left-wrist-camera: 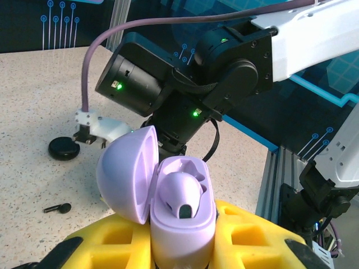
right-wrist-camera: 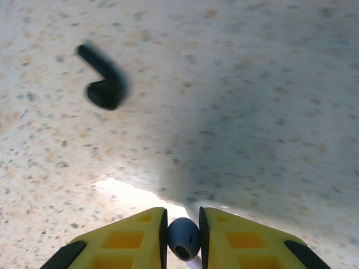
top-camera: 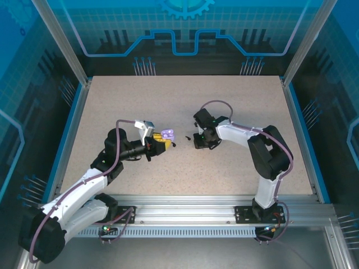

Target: Insert the wireless bluetooth earbuds into the charging case

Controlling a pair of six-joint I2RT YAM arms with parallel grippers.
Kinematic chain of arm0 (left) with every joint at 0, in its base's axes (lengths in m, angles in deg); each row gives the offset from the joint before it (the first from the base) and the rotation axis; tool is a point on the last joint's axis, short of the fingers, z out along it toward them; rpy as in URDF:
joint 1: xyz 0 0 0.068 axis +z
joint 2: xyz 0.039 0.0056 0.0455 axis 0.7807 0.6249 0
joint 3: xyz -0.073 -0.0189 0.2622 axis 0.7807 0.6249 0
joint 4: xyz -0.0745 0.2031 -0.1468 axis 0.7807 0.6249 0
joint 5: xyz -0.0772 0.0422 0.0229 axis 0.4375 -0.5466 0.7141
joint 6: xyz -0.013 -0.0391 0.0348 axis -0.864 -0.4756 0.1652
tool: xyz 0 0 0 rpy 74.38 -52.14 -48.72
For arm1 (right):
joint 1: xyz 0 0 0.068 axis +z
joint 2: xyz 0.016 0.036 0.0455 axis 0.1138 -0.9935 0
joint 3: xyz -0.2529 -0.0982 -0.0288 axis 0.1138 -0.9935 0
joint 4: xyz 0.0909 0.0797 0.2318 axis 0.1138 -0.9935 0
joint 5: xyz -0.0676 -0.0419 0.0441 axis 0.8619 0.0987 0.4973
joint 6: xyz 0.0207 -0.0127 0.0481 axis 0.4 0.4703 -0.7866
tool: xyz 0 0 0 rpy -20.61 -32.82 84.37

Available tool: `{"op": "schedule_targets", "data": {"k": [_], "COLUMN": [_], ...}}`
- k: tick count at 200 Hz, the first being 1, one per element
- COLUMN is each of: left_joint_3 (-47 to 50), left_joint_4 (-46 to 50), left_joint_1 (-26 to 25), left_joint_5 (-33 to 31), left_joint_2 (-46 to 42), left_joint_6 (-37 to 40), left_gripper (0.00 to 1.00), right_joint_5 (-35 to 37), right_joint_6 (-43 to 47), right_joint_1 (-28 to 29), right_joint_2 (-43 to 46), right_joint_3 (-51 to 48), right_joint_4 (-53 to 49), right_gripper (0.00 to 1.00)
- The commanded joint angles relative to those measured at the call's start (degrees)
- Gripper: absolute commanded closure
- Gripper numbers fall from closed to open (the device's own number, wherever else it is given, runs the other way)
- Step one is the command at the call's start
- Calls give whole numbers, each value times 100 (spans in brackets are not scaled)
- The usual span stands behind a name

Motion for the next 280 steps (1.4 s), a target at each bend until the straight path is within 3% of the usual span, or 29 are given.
{"op": "schedule_targets", "data": {"k": [1, 39, 64, 94, 124, 166, 280], "left_joint_3": [65, 46, 41, 54, 56, 55, 70], "left_joint_4": [-178, -165, -97, -101, -114, -60, 12], "left_joint_1": [53, 54, 52, 54, 52, 54, 52], "left_joint_5": [35, 51, 43, 21, 16, 3, -50], "left_joint_2": [57, 75, 40, 31, 49, 22, -65], "left_joint_6": [-14, -29, 4, 20, 20, 44, 70], "left_gripper": [93, 93, 93, 93, 93, 93, 93], "right_joint_5": [273, 476, 502, 489, 181, 410, 658], "right_joint_6": [-458, -655, -451, 87, 1002, 1989, 2467], "right_joint_1": [-122, -190, -182, -160, -118, 100, 137], "right_joint_2": [95, -97, -226, -344, -572, -1038, -1198], "right_joint_3": [-204, -241, -85, 139, 504, 1081, 1326], "right_joint_4": [178, 128, -111, -481, -835, -1469, -1772], "right_gripper": [77, 76, 68, 56, 51, 51, 58]}}
